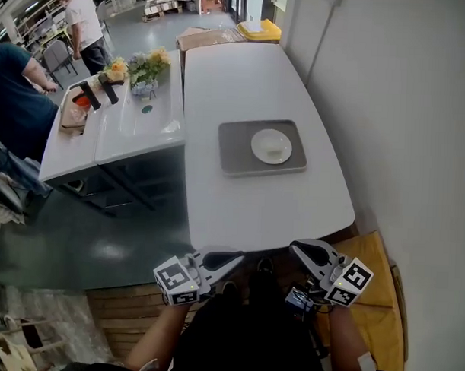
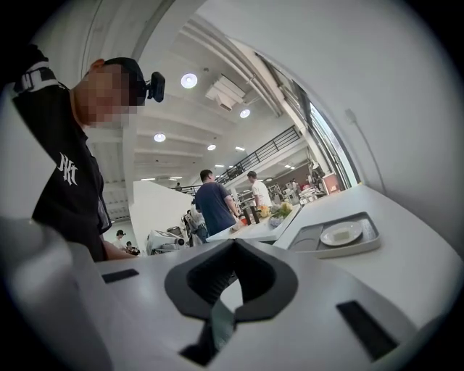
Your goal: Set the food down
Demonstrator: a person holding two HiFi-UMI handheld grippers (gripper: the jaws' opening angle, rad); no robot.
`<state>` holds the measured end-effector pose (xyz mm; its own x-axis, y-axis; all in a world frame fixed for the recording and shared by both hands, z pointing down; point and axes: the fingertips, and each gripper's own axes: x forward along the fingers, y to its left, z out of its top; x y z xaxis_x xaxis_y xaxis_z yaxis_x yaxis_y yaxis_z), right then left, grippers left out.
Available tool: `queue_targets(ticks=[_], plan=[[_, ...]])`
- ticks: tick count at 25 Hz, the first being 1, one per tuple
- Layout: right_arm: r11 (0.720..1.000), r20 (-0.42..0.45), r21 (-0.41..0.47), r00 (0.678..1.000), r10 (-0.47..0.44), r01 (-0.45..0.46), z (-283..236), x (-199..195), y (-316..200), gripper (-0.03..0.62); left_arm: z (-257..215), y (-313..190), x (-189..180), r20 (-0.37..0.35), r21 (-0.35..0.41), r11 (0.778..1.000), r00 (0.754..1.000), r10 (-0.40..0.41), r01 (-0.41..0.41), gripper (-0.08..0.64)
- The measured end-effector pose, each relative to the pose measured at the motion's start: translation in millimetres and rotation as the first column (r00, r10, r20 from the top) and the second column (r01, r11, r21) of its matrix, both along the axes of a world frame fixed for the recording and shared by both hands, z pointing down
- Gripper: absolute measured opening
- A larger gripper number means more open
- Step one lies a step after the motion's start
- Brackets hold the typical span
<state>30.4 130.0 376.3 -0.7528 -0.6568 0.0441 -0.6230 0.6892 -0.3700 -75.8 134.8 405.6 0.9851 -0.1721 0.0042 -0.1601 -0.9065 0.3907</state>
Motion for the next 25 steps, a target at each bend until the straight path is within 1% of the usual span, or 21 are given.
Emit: queue_targets(ticks=[2, 6, 8, 11, 15, 20, 25], plan=[[1.000, 0.006, -0.005, 1.000, 0.010, -0.010, 2, -10, 11, 0.005, 0, 8, -7, 0.010, 0.003, 1.000, 1.000, -0.005, 0.005, 0.006], [1.000, -0.006, -0.018, 1.000, -0.013, 0.013, 5, -32, 28, 0.005, -2, 26, -20, 0.040, 0.019, 1.000, 0.999, 0.009, -0.010, 0.006], [1.000, -0.006, -0.023, 1.000, -0.013, 0.013, 7, -37, 33, 0.005, 1, 32, -24, 0.060, 0.015, 1.000, 0.998, 0.023, -0.024, 0.006], [1.000, 0.002, -0.021, 1.000, -0.010, 0.010, 9, -42, 39, 0.005, 2, 36, -26, 0.070, 0.014, 0.999, 0.997, 0.037, -0.038, 0.005], [0.999, 0.006, -0.031, 1.000, 0.016, -0.016, 10, -39, 44, 0.005, 5, 40, -23, 0.086, -0.006, 0.997, 0.994, 0.074, -0.073, 0.006], [0.998, -0.007, -0.031, 0.998, 0.059, -0.059, 9, -24, 49, 0.005, 6, 44, -14, 0.073, -0.029, 0.992, 0.990, 0.123, -0.121, 0.006], [0.994, -0.015, -0.029, 0.995, 0.101, -0.101, 9, -8, 51, 0.005, 8, 50, -5, 0.088, -0.030, 0.988, 0.984, 0.156, -0.154, 0.005]])
